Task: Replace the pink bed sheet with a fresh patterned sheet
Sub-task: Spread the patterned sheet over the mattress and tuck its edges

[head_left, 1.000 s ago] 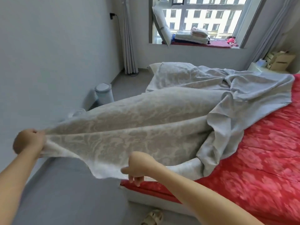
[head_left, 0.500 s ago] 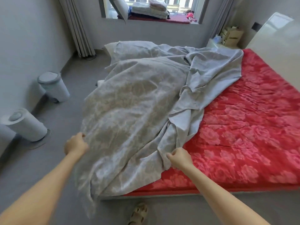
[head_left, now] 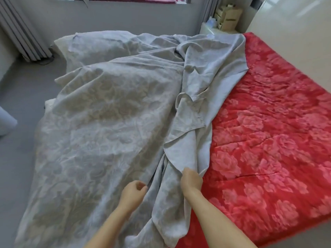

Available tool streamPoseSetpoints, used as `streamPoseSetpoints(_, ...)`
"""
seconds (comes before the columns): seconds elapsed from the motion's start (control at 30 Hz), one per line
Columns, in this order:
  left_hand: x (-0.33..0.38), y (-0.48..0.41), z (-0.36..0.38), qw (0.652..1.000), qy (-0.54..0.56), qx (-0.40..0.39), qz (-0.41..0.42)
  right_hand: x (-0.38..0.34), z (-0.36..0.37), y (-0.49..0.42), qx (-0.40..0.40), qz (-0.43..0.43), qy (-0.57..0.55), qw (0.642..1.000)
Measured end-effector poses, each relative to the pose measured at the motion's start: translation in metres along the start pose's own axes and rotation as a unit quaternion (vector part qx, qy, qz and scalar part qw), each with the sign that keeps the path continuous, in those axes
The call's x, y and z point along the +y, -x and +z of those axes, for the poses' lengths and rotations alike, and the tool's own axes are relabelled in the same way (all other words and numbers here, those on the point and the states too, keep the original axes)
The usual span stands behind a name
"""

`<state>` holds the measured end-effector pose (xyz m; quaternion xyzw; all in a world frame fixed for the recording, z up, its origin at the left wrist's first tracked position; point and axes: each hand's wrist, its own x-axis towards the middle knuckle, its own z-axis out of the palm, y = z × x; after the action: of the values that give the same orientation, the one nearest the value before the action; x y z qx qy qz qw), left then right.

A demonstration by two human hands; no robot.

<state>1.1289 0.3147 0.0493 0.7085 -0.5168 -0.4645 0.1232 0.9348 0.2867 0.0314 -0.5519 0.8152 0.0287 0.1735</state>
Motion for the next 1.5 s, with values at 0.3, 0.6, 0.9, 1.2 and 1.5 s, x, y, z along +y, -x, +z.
streamPoseSetpoints(0.3, 0.186, -0.023, 0.060, 0.922, 0.341, -0.164, -0.081, 0.143, -0.152, 0.077, -0.004, -0.065, -0.406, 0.912)
streamPoseSetpoints(0.6, 0.378, 0.026, 0.137, 0.905, 0.388, -0.164, -0.056, 0.281, -0.209, 0.142, 0.012, -0.025, -0.248, 0.968)
streamPoseSetpoints(0.9, 0.467, 0.124, 0.273, 0.965, 0.067, -0.005, 0.255, 0.419, -0.278, 0.105, -0.042, 0.037, -0.513, 0.857)
streamPoseSetpoints(1.2, 0.544, 0.201, 0.365, 0.779, -0.205, -0.092, 0.585, 0.515, -0.390, -0.012, -0.103, 0.107, -0.671, 0.727)
streamPoseSetpoints(1.5, 0.622, 0.185, 0.455, 0.792, -0.215, -0.301, 0.486, 0.683, -0.465, -0.083, 0.198, 0.137, -0.644, 0.726)
